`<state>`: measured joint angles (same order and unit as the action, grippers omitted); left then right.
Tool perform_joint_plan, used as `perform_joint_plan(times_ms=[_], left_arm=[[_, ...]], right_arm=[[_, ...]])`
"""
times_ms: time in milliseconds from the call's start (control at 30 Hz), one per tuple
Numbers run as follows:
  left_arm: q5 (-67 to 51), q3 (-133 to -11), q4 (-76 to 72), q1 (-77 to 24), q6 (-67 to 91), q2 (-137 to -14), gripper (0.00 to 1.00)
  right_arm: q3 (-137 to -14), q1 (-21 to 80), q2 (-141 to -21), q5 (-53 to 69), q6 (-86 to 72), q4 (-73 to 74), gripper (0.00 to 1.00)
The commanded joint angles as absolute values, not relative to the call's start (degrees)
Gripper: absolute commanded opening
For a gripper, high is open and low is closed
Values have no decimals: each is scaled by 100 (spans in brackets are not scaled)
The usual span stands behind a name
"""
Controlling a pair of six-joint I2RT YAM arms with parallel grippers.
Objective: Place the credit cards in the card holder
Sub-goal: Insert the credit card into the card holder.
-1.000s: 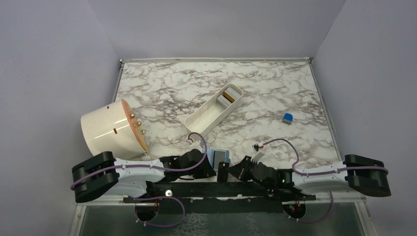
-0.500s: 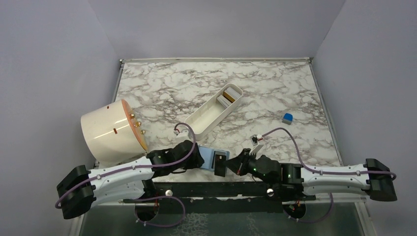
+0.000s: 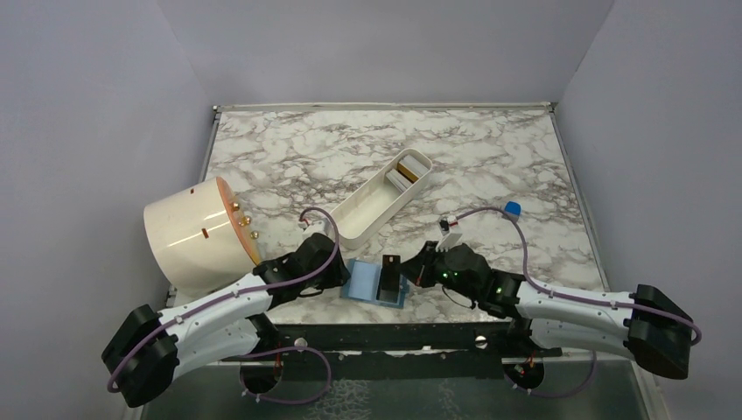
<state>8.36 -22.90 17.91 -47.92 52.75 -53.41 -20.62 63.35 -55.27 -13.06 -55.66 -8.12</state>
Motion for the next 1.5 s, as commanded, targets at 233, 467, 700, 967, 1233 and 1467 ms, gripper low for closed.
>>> perform_joint_plan(times_ms=[233,467,700,967,1233,1467], left_arm=[[-36,-1816,1109,-4711,5300,-5344,32],[-295,-1612,970,-4711,5408,-5301,22],[-699,-1481,909,-4711,5473,-5136,0],[-1070,-1252,748,-4719,5513,-5066,0],[-1099,-1191,805,-4720,5378,-5036,0],[-1115,-1187,818,-4720,5352,-5007,0]], right_arm=[[-1615,5467,-6058,398,-5864,-2244,1],[-1434,5281,-6474,570,-6028,-2618,1],[-1264,5051,-6836,994,-6108,-3083,1],[-1062,4956,-6754,1029,-6335,-2992,1],[-1004,4887,-6792,1091,-6454,-2969,1],[-1005,4886,-7101,1145,-6573,-3099,1]])
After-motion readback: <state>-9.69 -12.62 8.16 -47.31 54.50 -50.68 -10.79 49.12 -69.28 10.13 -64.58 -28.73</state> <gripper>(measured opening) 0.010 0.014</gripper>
